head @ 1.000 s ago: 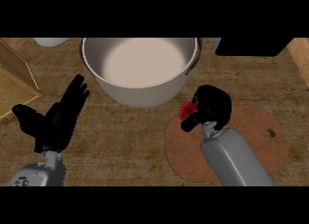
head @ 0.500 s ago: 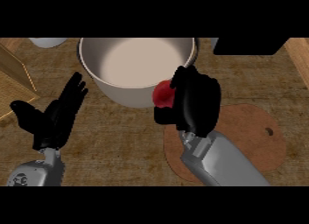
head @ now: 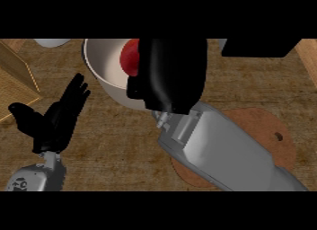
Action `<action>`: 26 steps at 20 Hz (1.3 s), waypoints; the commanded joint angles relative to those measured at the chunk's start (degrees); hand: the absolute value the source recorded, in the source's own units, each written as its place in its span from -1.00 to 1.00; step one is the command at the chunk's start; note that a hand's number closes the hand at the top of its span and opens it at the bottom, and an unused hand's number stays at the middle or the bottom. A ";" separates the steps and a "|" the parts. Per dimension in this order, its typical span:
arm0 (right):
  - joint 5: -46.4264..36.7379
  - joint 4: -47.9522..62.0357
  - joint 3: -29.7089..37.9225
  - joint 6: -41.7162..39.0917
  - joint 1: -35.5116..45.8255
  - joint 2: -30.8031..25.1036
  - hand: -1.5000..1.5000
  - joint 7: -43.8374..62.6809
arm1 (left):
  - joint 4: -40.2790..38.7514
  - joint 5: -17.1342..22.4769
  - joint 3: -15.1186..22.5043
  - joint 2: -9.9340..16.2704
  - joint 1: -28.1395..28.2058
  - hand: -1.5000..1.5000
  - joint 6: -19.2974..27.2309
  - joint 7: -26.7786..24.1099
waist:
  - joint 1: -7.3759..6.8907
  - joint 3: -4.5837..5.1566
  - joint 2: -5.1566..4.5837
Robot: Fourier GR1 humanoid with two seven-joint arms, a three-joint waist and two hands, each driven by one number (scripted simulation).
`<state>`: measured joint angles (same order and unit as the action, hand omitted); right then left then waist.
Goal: Pick the pear from the cutting board and place it in the pot
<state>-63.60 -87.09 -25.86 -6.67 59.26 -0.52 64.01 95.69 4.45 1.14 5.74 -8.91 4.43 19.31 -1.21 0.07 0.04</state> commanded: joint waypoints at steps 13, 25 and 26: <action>7.78 38.06 13.80 14.55 18.46 0.50 1.00 -3.63 | -0.01 -1.11 1.30 -0.84 0.87 0.00 -0.60 -1.67 | -1.31 0.02 -0.64; 22.33 54.56 16.81 28.41 18.77 0.51 -1.00 -9.73 | -0.35 -0.58 1.29 -1.68 -3.54 0.00 -0.13 1.90 | -3.46 0.01 -1.22; 24.31 55.60 17.06 28.97 16.67 0.51 -1.00 -11.93 | 0.60 -0.73 2.39 -1.19 -2.29 0.00 -1.58 0.88 | -3.53 0.00 -1.22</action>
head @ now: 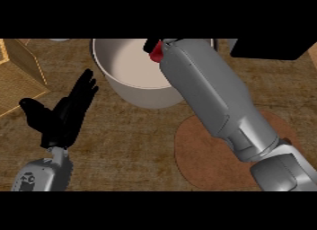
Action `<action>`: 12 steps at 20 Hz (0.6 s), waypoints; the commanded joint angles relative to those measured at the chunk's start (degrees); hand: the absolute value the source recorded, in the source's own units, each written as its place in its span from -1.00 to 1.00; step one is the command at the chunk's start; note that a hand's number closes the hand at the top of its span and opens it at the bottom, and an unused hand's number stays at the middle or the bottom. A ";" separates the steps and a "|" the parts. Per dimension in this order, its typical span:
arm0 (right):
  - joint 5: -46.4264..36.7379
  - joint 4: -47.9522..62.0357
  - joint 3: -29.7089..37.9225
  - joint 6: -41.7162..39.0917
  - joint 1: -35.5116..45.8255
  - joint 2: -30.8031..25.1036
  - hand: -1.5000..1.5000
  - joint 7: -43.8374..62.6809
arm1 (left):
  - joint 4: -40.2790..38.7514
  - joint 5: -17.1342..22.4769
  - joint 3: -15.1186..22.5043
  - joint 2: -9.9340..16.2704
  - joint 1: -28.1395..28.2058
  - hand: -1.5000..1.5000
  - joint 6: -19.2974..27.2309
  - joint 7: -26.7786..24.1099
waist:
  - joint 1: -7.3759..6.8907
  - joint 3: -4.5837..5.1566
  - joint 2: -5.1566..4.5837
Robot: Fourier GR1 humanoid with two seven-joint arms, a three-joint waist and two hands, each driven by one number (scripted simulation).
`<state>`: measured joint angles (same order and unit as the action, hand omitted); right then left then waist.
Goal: Pick the pear from the cutting board and place it in the pot
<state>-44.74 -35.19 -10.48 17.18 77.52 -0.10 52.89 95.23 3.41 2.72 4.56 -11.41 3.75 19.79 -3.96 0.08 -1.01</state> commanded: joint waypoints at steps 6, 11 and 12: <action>13.59 4.75 4.89 15.15 -1.22 0.10 -1.00 -9.05 | -0.75 -0.55 1.01 -0.82 0.20 0.00 -0.39 -1.59 | -1.21 -0.04 -0.45; 11.53 3.53 6.05 29.86 -1.36 0.10 -1.00 -15.25 | 0.19 -0.62 0.11 -1.03 -1.84 0.00 1.45 1.85 | 0.31 -0.09 -0.20; 10.83 2.54 5.54 32.13 -0.22 0.10 -1.00 -13.63 | -2.01 -0.18 -1.67 0.57 -0.87 0.00 0.07 -1.07 | 1.05 -0.02 0.13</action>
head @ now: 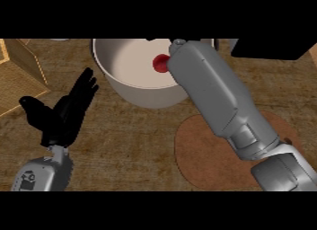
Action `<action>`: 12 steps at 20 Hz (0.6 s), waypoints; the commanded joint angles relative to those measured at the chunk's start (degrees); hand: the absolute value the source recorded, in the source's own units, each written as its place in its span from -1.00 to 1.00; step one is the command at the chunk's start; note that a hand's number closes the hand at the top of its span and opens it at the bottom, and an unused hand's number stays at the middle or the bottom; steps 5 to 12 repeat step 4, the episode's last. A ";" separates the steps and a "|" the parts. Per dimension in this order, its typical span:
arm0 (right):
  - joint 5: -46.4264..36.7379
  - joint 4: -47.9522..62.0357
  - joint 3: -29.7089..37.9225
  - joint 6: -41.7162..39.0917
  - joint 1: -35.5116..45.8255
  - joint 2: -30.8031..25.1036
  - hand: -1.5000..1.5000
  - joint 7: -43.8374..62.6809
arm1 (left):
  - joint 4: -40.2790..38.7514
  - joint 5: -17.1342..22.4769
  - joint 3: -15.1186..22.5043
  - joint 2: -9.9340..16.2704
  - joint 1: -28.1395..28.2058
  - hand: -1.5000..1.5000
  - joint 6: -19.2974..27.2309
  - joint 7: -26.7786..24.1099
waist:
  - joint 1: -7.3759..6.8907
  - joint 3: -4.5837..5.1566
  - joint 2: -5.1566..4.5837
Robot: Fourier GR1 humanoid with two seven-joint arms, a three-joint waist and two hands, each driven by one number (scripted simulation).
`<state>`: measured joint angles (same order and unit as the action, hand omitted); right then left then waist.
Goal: Pick the pear from the cutting board and place it in the pot
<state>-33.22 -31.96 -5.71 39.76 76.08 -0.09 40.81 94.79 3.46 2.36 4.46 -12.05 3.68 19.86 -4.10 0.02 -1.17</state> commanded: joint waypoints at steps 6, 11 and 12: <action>0.01 0.77 2.91 16.32 -1.68 0.07 -1.00 -4.93 | 1.96 -2.83 1.63 -2.28 2.30 0.00 3.50 -0.03 | 1.76 -0.02 0.63; 0.01 0.77 2.91 16.32 -1.68 0.07 -1.00 -4.93 | 1.96 -2.83 1.63 -2.28 2.30 0.00 3.50 -0.03 | 1.76 -0.02 0.63; 0.01 0.77 2.91 16.32 -1.68 0.07 -1.00 -4.93 | 1.96 -2.83 1.63 -2.28 2.30 0.00 3.50 -0.03 | 1.76 -0.02 0.63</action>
